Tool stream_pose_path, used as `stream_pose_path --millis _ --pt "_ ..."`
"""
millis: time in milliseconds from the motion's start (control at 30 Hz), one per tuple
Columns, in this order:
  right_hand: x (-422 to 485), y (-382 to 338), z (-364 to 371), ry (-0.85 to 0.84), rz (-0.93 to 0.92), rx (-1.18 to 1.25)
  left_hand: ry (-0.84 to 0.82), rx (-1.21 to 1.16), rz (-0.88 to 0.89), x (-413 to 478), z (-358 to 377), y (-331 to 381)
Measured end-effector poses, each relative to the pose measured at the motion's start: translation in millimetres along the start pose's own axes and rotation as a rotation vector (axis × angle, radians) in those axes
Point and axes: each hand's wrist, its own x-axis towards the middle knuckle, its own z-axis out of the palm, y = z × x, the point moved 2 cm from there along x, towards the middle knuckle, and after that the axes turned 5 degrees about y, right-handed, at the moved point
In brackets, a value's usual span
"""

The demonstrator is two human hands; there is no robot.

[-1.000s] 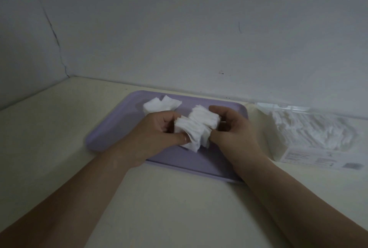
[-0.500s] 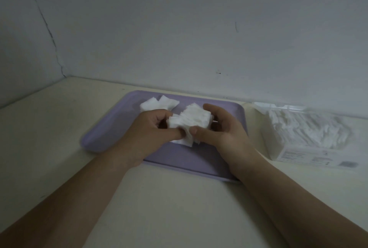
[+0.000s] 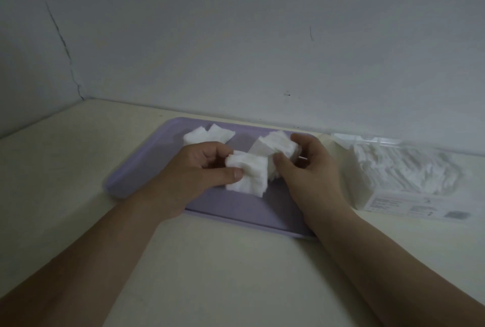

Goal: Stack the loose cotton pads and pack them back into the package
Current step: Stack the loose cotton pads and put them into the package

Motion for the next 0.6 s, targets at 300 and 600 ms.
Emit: stream_pose_path --millis 300,600 --pt "-4.5 -1.7 7.5 -0.219 -0.015 0.015 0.053 0.083 0.044 2.2 3.6 -4.3" --pt "-10.1 -2.9 12.1 -0.372 0.054 -0.017 0.158 0.172 0.074 4.9 3.3 -5.7"
